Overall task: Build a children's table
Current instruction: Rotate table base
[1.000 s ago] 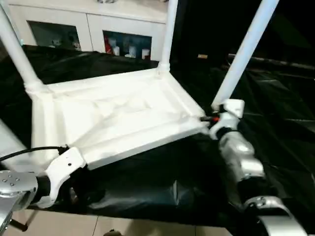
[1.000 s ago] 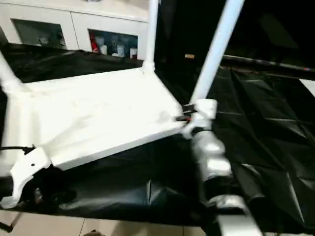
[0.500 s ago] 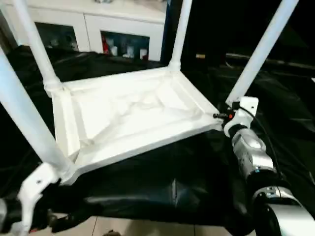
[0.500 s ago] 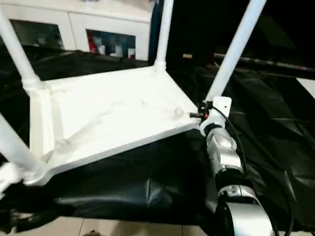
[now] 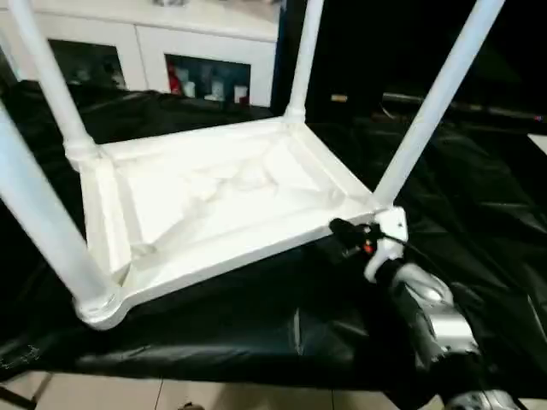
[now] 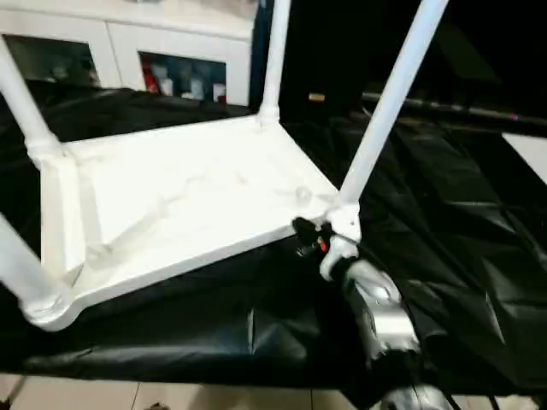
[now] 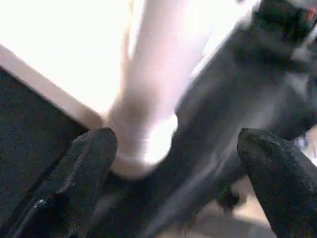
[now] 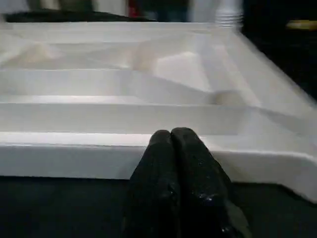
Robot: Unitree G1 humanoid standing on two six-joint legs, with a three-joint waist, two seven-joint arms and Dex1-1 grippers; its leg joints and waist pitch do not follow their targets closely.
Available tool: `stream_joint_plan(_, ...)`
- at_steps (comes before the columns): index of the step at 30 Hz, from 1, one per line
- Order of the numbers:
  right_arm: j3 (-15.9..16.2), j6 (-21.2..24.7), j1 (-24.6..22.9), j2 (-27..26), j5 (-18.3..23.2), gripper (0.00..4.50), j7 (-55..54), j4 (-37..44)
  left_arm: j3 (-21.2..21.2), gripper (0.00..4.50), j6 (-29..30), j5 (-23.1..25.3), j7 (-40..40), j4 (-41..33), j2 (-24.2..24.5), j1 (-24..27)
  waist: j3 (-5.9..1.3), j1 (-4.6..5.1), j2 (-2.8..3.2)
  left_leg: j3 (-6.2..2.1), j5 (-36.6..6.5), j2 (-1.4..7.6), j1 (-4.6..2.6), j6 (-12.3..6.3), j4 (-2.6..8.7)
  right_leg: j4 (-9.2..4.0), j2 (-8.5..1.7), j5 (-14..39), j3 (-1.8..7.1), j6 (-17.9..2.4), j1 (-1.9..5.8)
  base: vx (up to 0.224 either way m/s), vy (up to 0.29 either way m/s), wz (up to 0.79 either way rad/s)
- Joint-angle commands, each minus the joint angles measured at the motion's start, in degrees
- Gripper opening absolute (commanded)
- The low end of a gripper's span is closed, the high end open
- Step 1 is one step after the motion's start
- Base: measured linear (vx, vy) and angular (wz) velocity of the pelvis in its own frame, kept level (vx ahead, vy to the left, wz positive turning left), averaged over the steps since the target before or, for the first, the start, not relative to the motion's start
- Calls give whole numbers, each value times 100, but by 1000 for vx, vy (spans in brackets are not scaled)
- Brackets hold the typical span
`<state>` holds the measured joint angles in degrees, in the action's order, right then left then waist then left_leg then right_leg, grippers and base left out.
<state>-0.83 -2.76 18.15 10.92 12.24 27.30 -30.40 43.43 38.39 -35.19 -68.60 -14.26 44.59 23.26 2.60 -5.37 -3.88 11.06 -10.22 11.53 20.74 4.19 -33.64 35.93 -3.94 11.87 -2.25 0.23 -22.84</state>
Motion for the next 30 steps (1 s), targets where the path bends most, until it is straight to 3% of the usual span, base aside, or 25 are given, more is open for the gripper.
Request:
stream_joint_plan(1,-170,60,52,123,-224,5,-325,-176,14,450,52,-161,-15,-84,63,-127,-148,25,193,-131,-2822,153,-173,269,521,-580,-285,2281,243,-784,16,0,0,0)
stream_joint_plan(3,-170,121,66,156,-365,5,-488,-267,-99,450,1,-166,23,-100,75,-240,-135,43,179,-152,-3092,135,-213,317,517,-646,-304,2769,237,-609,6,0,0,0)
stream_joint_plan(4,-81,323,11,193,-447,5,-587,-222,-298,450,-201,-141,118,-25,20,-486,-135,51,141,-169,-3077,133,-190,305,518,-657,-316,2916,234,-531,30,0,0,0)
stream_joint_plan(5,-14,429,1,190,-490,5,-652,-233,-418,450,-276,-153,208,29,-51,-696,-136,37,151,-175,-3055,127,-200,298,522,-669,-315,2989,232,-484,32,0,0,0)
stream_joint_plan(6,-14,429,1,190,-490,5,-652,-233,-418,450,-276,-153,208,29,-51,-696,-163,30,157,-165,-2973,131,-225,301,514,-653,-313,2852,242,-501,15,0,0,0)
stream_joint_plan(8,107,506,78,95,-567,5,-748,-377,-708,450,-439,-147,410,180,-237,-1232,-183,34,134,-168,-2817,138,-189,307,523,-615,-316,2571,238,-578,58,0,0,0)
stream_joint_plan(11,177,470,259,-62,-689,5,-848,-624,-1023,450,-606,-14,555,357,-376,-1673,-218,36,150,-155,-2472,140,-158,313,526,-528,-307,1988,238,-743,95,0,0,0)
stream_joint_plan(14,198,442,484,-200,-741,5,-885,-870,-1243,450,-520,-187,577,327,-511,-2043,-264,41,156,-139,-2104,142,-135,323,502,-449,-316,1414,233,-907,151,0,0,0)
stream_joint_plan(15,208,434,572,-237,-753,5,-889,-966,-1309,450,-441,-319,585,284,-556,-2174,-256,52,167,-120,-2093,139,-147,327,494,-440,-304,1346,232,-957,138,0,0,0)
stream_joint_plan(17,231,432,851,-343,-767,5,-953,-1248,-1578,450,-190,-690,555,78,-661,-2514,-258,13,174,-94,-2128,131,-192,360,475,-439,-294,1344,232,-1030,106,0,0,0)
stream_joint_plan(21,264,341,1115,-427,-814,5,-956,-1577,-2045,450,81,-847,379,-189,-646,-2636,-254,-10,169,-99,-2129,142,-173,415,486,-420,-292,1319,229,-985,132,0,0,0)
stream_joint_plan(25,283,237,1407,-527,-894,5,-952,-1983,-2764,450,162,-715,129,-444,-597,-2638,-259,-6,159,-97,-2094,143,-161,432,484,-430,-308,1428,241,-928,141,0,0,0)
stream_joint_plan(30,394,174,1694,-704,-952,5,-718,-2303,-3568,450,118,-591,154,-489,-1006,-3098,-263,4,161,-95,-2054,144,-154,487,477,-429,-310,1469,246,-891,152,0,0,0)
